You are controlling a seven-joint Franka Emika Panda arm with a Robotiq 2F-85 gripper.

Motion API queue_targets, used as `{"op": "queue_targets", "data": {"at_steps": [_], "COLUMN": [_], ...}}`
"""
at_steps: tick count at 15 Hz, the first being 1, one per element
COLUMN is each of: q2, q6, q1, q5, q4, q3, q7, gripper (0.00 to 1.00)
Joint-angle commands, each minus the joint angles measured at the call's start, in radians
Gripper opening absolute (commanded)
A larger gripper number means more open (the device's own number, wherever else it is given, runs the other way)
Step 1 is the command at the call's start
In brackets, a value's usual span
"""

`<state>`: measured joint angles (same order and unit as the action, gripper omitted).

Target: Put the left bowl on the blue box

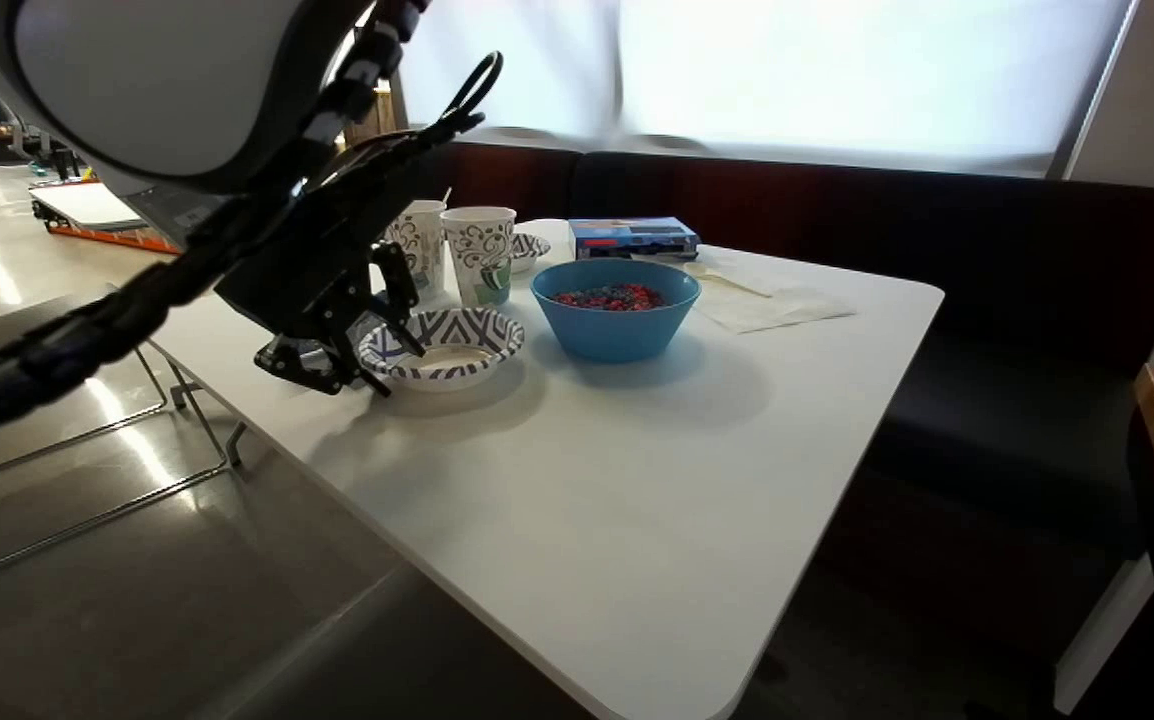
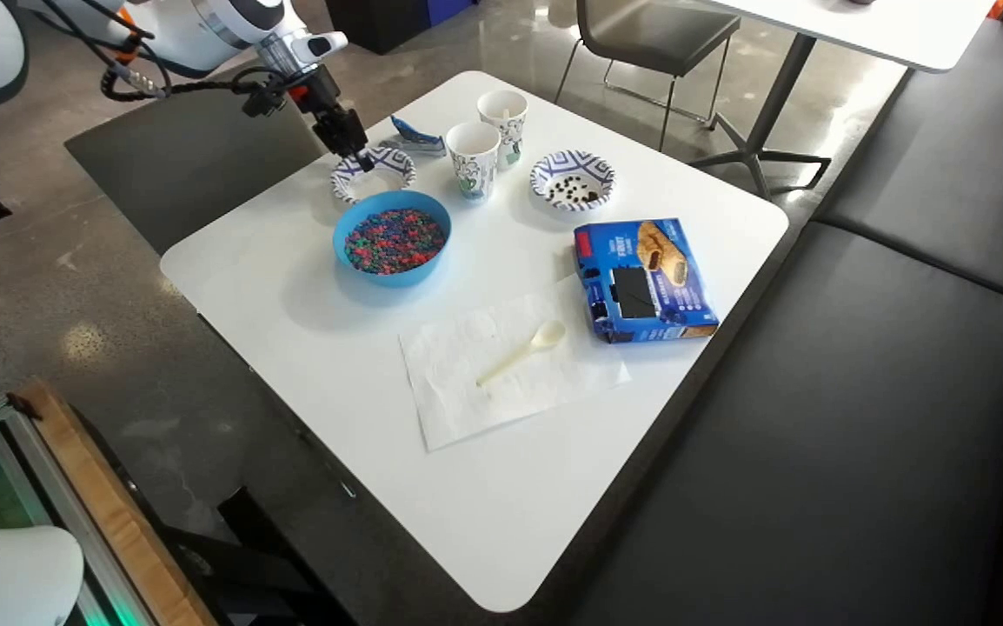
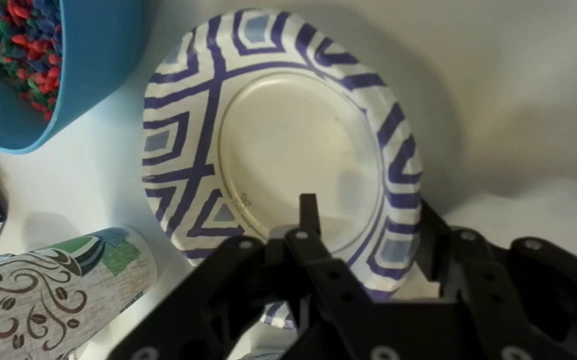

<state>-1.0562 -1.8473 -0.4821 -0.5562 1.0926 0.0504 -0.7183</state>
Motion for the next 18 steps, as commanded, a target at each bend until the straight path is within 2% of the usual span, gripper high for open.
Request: {"op": "queue_targets", "data": {"at_steps": [1, 2, 4, 10, 14, 18], "q2": [-0.029, -0.029, -0.032, -0.018, 0.016, 0.081], "q6": [-0.027, -0.029, -0.032, -0.027, 0.038, 0.134], "q1": [0.009, 0.009, 0.01, 0.0, -0.028, -0.065], "q5": [0.003, 0.003, 0.003, -0.003, -0.013, -0.025], "q4": [-0.02, -0.02, -0.019, -0.01, 0.003, 0.04], "q3": [0.004, 0.005, 0.006, 0.005, -0.003, -0.009], "q7": [0.008, 0.008, 0.01, 0.008, 0.001, -0.018], "gripper": [0.31, 0.21, 0.15, 0.11, 0.01, 0.02]}}
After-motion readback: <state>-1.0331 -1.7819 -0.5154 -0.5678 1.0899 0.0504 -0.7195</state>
